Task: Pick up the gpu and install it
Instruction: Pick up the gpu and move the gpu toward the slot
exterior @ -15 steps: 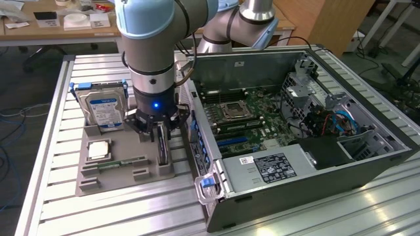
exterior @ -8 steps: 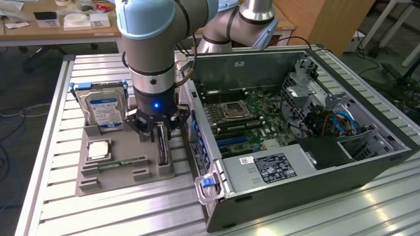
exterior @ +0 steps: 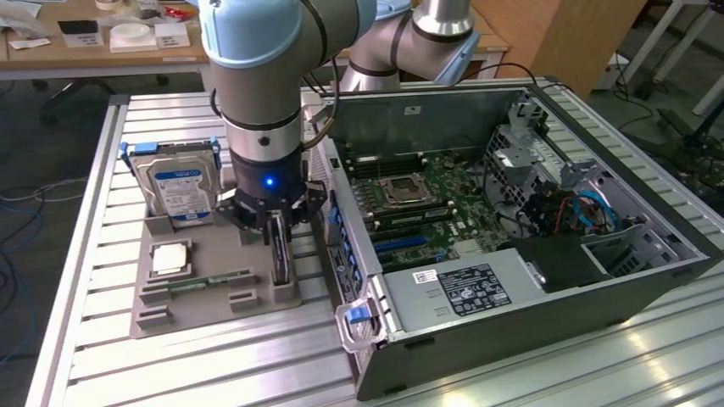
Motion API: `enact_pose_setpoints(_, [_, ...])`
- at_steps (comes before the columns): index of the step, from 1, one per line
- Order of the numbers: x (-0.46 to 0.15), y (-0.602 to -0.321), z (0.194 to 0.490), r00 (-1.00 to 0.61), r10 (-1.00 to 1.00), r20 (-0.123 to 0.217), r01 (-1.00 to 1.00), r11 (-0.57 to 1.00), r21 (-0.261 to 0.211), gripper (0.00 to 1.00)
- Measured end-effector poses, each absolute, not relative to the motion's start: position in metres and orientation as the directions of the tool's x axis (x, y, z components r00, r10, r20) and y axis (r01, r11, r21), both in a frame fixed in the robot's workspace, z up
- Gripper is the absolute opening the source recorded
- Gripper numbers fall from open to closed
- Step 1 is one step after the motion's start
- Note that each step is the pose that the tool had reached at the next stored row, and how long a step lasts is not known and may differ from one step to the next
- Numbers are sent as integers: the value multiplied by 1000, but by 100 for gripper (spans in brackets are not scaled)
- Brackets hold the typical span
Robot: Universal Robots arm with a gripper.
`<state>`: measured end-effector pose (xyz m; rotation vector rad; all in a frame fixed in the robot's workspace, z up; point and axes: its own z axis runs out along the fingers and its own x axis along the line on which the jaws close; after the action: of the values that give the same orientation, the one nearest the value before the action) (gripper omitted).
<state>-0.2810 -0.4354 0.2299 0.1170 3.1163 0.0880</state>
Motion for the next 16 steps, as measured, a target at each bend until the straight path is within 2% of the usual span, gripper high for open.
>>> enact_pose_setpoints(7, [-281,-435,230,-997,76,-20,74,996,57,35])
enact_pose_setpoints(8, [-281,-435,230,-997,75,-20,74,996,57,29])
enact_pose_setpoints(9, [-281,-435,230,-997,76,-20,74,996,57,27])
enact_pose_setpoints(16, [-281,-435,230,-997,76,-20,74,996,57,27])
